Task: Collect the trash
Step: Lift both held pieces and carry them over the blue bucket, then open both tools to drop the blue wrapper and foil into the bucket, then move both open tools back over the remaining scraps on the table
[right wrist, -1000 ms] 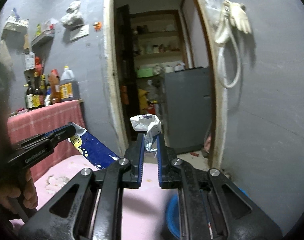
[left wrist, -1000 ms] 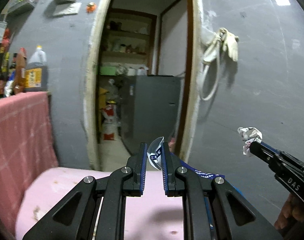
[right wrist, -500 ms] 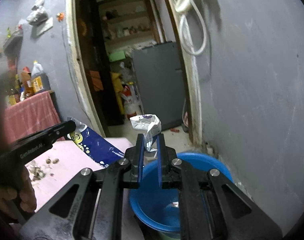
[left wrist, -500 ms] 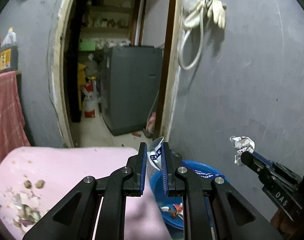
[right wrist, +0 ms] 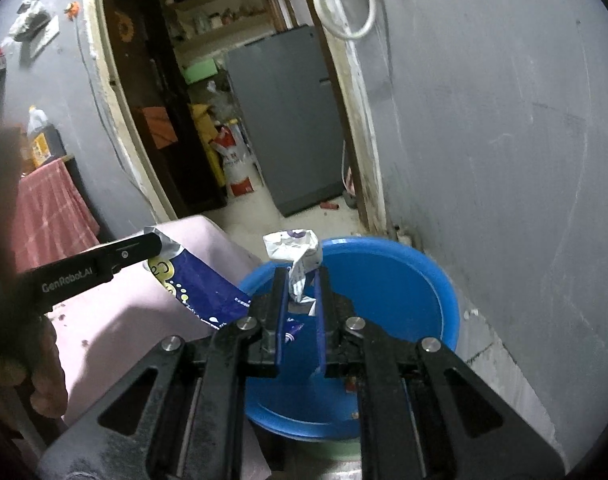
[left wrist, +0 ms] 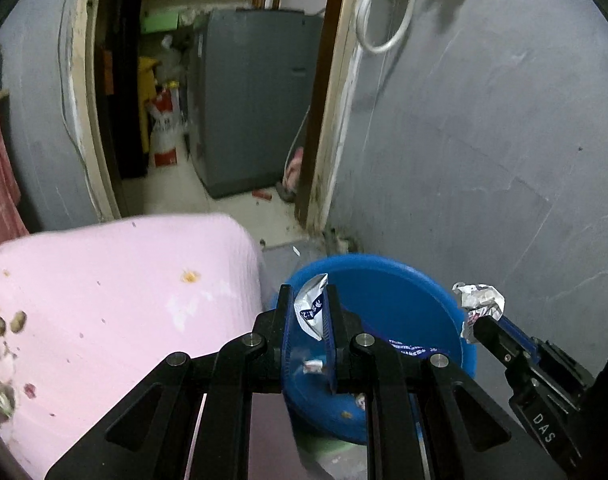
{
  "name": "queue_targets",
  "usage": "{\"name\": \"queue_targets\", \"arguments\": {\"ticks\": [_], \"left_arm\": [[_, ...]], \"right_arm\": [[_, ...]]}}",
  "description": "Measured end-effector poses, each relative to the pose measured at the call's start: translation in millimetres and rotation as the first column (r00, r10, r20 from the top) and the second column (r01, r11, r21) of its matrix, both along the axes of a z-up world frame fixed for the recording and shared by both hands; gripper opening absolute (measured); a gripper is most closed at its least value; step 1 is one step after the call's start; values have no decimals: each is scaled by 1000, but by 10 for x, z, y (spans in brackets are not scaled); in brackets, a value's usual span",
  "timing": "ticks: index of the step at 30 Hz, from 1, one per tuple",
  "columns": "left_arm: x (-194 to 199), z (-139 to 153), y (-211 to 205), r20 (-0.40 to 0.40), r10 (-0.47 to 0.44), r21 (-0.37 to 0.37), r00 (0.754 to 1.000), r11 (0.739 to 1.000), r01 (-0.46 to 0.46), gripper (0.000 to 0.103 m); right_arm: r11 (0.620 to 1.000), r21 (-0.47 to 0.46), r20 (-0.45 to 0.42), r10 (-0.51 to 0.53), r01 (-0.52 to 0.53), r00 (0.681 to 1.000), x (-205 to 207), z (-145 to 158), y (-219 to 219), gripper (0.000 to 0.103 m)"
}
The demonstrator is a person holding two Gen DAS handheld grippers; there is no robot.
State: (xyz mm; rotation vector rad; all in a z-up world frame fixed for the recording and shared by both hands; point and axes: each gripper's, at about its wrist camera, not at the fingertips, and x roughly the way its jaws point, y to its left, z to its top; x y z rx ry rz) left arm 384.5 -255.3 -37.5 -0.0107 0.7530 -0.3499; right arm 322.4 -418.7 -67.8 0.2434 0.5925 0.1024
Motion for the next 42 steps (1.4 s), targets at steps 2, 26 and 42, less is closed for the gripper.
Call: {"name": "queue_targets", "arguments": {"ticks": [2, 26, 42], "left_arm": [[56, -95, -31, -50, -8, 9, 999, 1000, 9, 12], [-7, 40, 214, -48, -40, -75, 998, 997, 36, 58], [-497, 823, 1007, 223, 94, -194, 970, 980, -51, 101]], "right_arm": [[1000, 11, -26, -4, 4, 1000, 20, -66, -25, 14], [999, -2, 31, -53, 54, 998, -60, 153, -57, 64], [999, -44, 235, -18, 29, 972, -425, 844, 329, 103]]}}
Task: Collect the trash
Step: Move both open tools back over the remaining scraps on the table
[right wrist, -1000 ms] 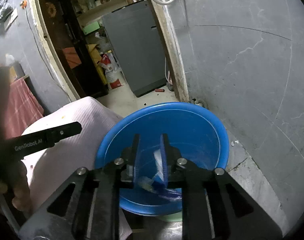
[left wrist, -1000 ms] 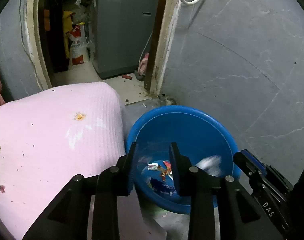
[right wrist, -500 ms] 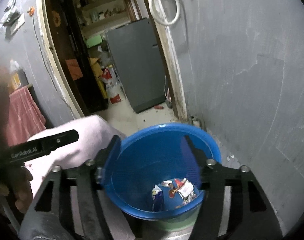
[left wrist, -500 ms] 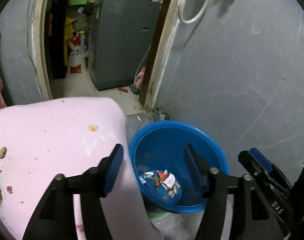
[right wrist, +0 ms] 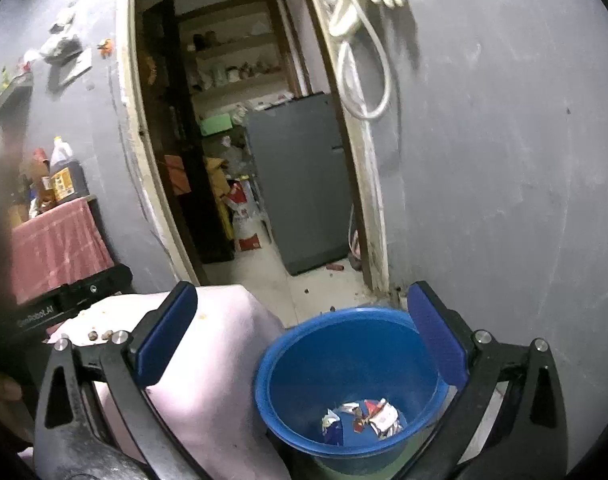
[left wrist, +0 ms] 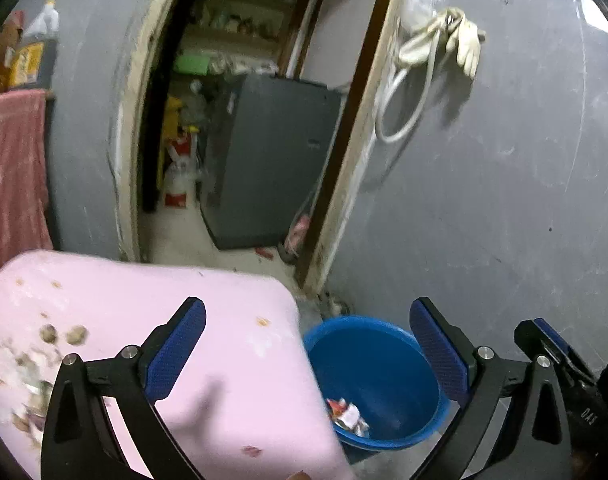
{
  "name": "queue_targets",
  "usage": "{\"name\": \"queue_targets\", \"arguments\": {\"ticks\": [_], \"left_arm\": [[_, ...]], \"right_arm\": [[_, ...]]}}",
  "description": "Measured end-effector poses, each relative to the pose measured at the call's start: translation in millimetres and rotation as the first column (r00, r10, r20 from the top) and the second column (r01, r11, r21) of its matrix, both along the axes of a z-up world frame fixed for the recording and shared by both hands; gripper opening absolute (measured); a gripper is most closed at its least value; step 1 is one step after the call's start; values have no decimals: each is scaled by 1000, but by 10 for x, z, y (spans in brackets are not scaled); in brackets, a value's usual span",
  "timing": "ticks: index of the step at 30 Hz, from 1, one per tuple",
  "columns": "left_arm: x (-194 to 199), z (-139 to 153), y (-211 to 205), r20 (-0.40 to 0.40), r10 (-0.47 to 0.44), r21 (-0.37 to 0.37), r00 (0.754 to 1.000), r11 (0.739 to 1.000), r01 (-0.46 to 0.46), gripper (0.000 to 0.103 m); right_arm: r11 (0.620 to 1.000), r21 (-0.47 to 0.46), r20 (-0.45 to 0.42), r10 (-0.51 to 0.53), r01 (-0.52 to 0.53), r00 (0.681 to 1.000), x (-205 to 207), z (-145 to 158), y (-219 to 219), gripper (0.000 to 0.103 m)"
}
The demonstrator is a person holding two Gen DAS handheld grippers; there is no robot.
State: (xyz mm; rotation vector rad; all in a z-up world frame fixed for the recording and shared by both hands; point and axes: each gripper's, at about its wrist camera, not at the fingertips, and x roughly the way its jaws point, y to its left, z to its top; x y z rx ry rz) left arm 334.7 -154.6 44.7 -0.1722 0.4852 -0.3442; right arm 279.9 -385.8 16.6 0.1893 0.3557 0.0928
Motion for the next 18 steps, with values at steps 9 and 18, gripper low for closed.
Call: {"name": "queue_targets", "arguments": {"ticks": [9, 18], "left_arm": [[-382, 250, 505, 107, 67, 19, 992, 997, -70, 101], [-668, 359, 1069, 156, 168, 28, 973, 984, -175, 101]], "right_arm": [[998, -39, 86, 59, -55, 995, -157, 321, 423, 103], [986, -61, 136, 160, -152, 978, -201, 482, 981, 103]]}}
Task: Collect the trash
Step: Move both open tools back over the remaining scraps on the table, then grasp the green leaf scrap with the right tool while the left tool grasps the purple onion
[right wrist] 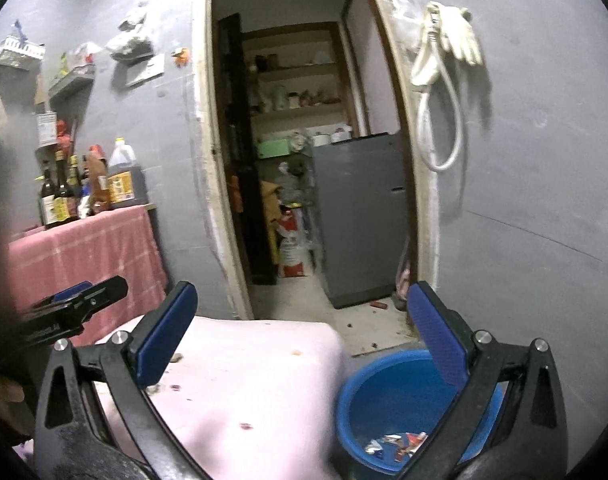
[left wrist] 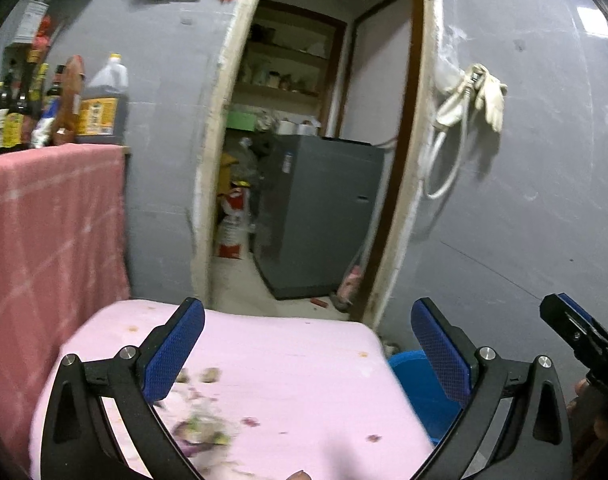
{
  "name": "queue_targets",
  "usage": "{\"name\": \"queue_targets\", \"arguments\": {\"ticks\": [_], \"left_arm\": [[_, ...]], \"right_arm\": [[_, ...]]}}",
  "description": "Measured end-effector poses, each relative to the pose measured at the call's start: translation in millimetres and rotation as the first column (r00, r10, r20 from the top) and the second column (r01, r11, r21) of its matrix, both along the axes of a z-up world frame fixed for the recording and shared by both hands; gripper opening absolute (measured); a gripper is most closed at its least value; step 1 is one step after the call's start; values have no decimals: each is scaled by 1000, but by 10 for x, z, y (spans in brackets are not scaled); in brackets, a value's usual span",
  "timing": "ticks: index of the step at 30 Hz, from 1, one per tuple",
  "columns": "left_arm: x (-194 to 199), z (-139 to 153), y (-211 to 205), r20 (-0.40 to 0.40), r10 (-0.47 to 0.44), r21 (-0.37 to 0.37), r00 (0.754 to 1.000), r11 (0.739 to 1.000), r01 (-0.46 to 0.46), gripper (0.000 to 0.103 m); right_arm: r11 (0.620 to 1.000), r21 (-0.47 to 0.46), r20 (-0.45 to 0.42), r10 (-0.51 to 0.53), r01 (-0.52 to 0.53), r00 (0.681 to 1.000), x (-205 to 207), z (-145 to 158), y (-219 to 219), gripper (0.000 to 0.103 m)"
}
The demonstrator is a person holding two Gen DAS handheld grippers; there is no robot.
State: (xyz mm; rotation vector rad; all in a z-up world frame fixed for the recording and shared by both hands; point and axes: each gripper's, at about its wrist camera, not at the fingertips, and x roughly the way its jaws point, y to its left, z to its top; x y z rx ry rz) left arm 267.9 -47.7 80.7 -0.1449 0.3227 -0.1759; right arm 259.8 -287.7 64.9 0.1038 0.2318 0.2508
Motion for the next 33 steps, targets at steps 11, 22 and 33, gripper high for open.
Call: {"name": "queue_targets", "arguments": {"ticks": [11, 22, 33], "left_arm": [[-226, -205, 874, -48, 188, 27, 981, 982, -187, 101], [-246, -590, 1385, -159, 279, 70, 947, 960, -271, 101], [-123, -1036, 1686, -288, 335, 86, 897, 942, -324, 101]], "right_arm": [[989, -48, -27, 140, -141, 990, 38, -39, 707, 103], [965, -45, -160, 247, -257, 956, 275, -416, 1268, 103], [924, -89, -360, 318, -371, 877, 536, -960, 1793, 101]]}}
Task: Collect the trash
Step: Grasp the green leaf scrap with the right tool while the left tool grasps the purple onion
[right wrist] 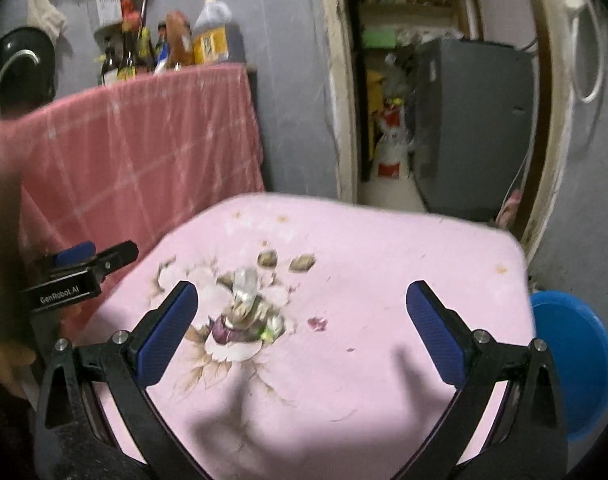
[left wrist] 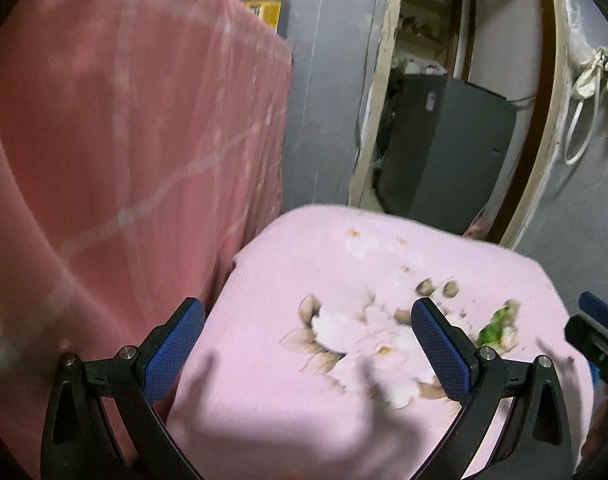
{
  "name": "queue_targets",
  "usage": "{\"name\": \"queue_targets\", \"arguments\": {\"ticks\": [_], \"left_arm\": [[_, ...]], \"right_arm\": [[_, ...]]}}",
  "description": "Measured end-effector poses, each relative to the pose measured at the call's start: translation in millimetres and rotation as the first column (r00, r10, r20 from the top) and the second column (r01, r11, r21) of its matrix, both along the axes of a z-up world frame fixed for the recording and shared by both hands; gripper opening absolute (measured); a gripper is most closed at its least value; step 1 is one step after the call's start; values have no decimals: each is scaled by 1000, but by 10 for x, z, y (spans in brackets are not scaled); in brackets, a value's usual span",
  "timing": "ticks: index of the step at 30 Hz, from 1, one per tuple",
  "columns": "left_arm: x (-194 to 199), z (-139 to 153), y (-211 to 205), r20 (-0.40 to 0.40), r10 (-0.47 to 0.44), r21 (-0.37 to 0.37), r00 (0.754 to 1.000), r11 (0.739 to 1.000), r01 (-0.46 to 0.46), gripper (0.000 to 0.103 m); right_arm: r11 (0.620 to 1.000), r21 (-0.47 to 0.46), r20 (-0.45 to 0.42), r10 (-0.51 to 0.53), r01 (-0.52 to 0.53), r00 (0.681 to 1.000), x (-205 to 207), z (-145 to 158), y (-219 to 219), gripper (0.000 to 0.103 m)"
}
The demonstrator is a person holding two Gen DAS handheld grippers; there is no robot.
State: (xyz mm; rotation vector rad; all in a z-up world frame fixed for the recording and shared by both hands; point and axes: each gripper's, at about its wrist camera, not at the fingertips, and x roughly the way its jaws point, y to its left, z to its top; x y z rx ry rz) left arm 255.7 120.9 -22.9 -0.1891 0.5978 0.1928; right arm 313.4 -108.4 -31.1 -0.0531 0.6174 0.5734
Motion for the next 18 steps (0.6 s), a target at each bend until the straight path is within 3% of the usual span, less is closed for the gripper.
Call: {"name": "queue_targets", "arguments": {"ticks": [9, 14, 18], "left_arm": [[87, -181, 0, -71, -27, -11, 997, 1000, 27, 101], [113, -168, -26, -78, -65, -21, 995, 998, 63, 101], [141, -161, -91, -90, -98, -27, 991, 995, 96, 101]], "right_arm": [[997, -27, -138, 67, -71, 988, 225, -331, 231, 67], [996, -3, -170, 88, -90, 981, 267, -379, 232, 35], [996, 3, -174, 91, -92, 981, 266, -377, 204, 17]]}}
